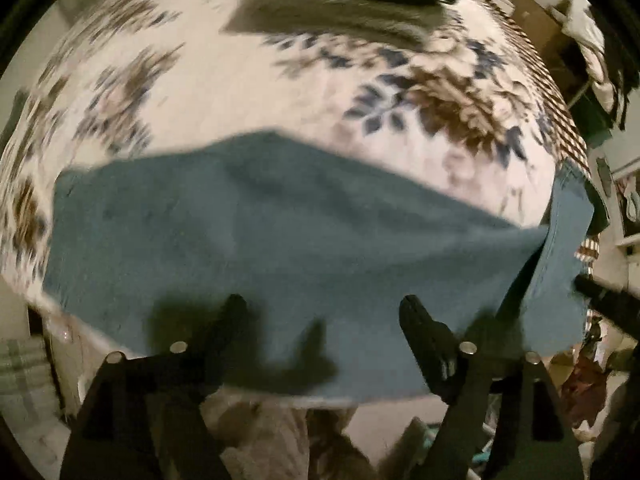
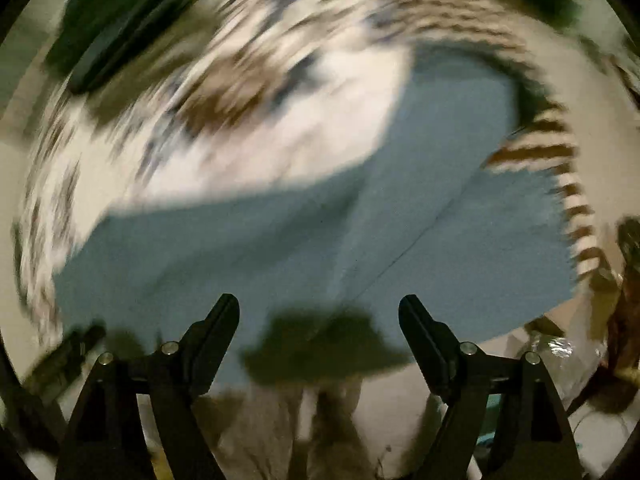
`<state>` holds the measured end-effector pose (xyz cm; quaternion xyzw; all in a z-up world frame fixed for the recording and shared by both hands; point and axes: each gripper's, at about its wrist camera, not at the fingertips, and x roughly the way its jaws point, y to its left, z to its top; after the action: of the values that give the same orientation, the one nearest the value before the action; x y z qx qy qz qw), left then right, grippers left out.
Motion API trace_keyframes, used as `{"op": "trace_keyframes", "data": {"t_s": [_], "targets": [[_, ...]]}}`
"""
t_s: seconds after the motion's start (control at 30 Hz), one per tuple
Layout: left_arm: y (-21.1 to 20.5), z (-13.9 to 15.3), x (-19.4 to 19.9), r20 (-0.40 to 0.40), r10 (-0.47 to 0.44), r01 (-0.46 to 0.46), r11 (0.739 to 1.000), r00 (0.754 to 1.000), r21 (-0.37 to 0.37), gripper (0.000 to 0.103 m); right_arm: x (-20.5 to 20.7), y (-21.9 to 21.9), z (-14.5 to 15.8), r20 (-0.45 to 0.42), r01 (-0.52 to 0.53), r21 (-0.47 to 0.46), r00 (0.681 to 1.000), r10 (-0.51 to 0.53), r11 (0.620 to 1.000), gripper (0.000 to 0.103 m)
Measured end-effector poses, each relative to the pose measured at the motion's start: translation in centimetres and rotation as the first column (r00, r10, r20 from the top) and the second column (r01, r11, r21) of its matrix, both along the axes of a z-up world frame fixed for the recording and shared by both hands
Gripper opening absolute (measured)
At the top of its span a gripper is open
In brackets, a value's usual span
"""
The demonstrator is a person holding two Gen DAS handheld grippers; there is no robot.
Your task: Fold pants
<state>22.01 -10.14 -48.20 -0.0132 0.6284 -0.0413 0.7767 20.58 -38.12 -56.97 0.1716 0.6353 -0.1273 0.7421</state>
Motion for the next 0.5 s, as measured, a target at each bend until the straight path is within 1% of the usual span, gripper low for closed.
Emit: {"op": "trace_keyframes", "data": {"t_s": [0.03, 0.07, 0.13, 0.17, 0.23, 0.3, 0.33, 0.37, 0.4, 0.43, 0.47, 0.5], "targets": [[-1.3, -0.6, 1.1, 0.007, -0.020, 0.020, 0.999, 1.000, 0.025, 0.087, 1.1, -1.7, -0.2, 0.002, 0.040, -0.036, 0.999, -0.040, 0.999, 0.084], [-2.5, -1.1, 2.1, 0.009, -0.040, 0.039, 0.998, 0.999, 0.051, 0.087, 2.4, -3.3, -0.6, 0.008, 0.081, -0.052, 0.997, -0.080, 0.995, 0.084], [-5.4, -2.7, 4.2, 0.009, -0.083, 0.082, 0.992, 0.996, 0.096, 0.087, 4.6, -5.7, -1.9, 0.012, 0.123, -0.062, 0.992, -0.122, 0.990, 0.084], [-6.6, -3.5, 5.3, 0.001, -0.098, 0.097, 0.989, 0.995, 0.114, 0.087, 5.8, -6.4, -2.6, 0.010, 0.132, -0.075, 0.991, -0.131, 0.988, 0.084], [-8.1, -4.1, 6.6, 0.006, -0.120, 0.119, 0.985, 0.993, 0.122, 0.087, 8.8, -6.9, -4.7, -0.010, 0.139, -0.116, 0.990, -0.141, 0.984, 0.084], [-9.3, -4.2, 7.4, 0.017, -0.140, 0.137, 0.981, 0.990, 0.136, 0.087, 10.4, -7.2, -7.0, -0.062, 0.135, -0.140, 0.988, -0.145, 0.981, 0.084], [-9.5, -4.2, 7.6, 0.019, -0.144, 0.140, 0.981, 0.989, 0.136, 0.087, 10.8, -7.4, -8.0, -0.088, 0.143, -0.142, 0.984, -0.156, 0.979, 0.080], [-9.7, -4.1, 7.7, 0.019, -0.147, 0.143, 0.980, 0.989, 0.140, 0.087, 10.7, -7.6, -8.5, -0.102, 0.152, -0.162, 0.980, -0.169, 0.975, 0.055], [-9.9, -4.0, 7.7, 0.016, -0.152, 0.148, 0.979, 0.988, 0.143, 0.087, 10.3, -7.7, -8.5, -0.097, 0.170, -0.191, 0.977, -0.191, 0.967, 0.036], [-10.0, -3.9, 7.5, 0.010, -0.160, 0.157, 0.978, 0.987, 0.138, 0.087, 9.4, -8.0, -7.8, -0.063, 0.205, -0.182, 0.974, -0.220, 0.962, 0.007], [-10.0, -3.7, 7.4, 0.003, -0.162, 0.160, 0.978, 0.987, 0.133, 0.087, 8.0, -8.6, -6.6, -0.021, 0.254, -0.156, 0.965, -0.260, 0.955, 0.007], [-9.9, -3.5, 7.1, -0.006, -0.164, 0.164, 0.979, 0.986, 0.120, 0.087, 6.6, -9.0, -5.6, 0.008, 0.288, -0.148, 0.957, -0.290, 0.946, 0.007]]}}
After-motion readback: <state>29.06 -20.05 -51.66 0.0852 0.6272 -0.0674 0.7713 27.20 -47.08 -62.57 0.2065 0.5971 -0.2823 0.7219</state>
